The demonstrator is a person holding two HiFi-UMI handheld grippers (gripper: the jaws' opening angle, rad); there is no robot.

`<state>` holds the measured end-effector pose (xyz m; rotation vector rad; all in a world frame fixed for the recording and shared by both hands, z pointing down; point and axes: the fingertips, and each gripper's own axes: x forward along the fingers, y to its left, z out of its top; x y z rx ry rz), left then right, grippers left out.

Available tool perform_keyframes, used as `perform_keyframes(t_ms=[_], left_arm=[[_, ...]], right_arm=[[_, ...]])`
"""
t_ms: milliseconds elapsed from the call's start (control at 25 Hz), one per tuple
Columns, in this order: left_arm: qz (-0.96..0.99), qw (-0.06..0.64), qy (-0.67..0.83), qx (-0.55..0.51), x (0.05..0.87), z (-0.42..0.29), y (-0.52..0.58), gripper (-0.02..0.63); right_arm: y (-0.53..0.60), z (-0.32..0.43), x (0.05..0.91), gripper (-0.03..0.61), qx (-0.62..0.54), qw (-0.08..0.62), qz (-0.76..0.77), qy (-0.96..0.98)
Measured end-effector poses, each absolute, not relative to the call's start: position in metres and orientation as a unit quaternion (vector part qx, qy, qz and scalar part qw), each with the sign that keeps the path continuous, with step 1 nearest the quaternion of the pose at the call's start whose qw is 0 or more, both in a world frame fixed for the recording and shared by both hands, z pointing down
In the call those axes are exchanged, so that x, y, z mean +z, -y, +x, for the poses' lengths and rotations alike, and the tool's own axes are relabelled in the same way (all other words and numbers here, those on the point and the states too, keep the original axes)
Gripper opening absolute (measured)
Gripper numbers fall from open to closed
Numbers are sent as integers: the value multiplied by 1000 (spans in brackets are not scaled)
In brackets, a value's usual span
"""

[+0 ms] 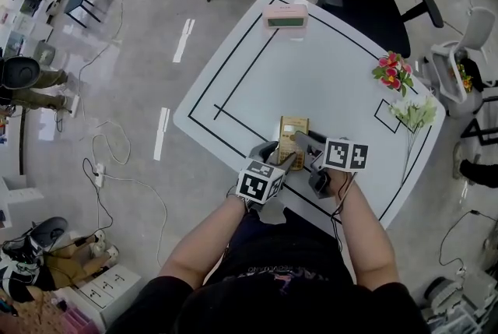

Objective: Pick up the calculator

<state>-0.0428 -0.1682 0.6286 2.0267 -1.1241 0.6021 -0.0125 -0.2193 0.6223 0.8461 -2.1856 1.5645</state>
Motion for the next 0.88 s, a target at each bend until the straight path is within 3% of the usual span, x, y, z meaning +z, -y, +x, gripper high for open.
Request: perform_keyframes(t_ms=[120,240,400,640,880], left_arm=[[800,367,416,227,626,-36,164,305],[804,362,412,231,625,-28,162,346],[794,314,434,288,633,-16,158,431],[764,261,479,343,644,-12,159,443],[750,276,504,327,643,-12,162,446]], right_arm=[[219,-13,621,204,548,159,291,768],[219,-13,620,212,544,160,290,771],[221,-6,619,212,542,155,295,771],[222,3,612,212,527,146,293,784],[223,17,609,212,521,138,298,788]])
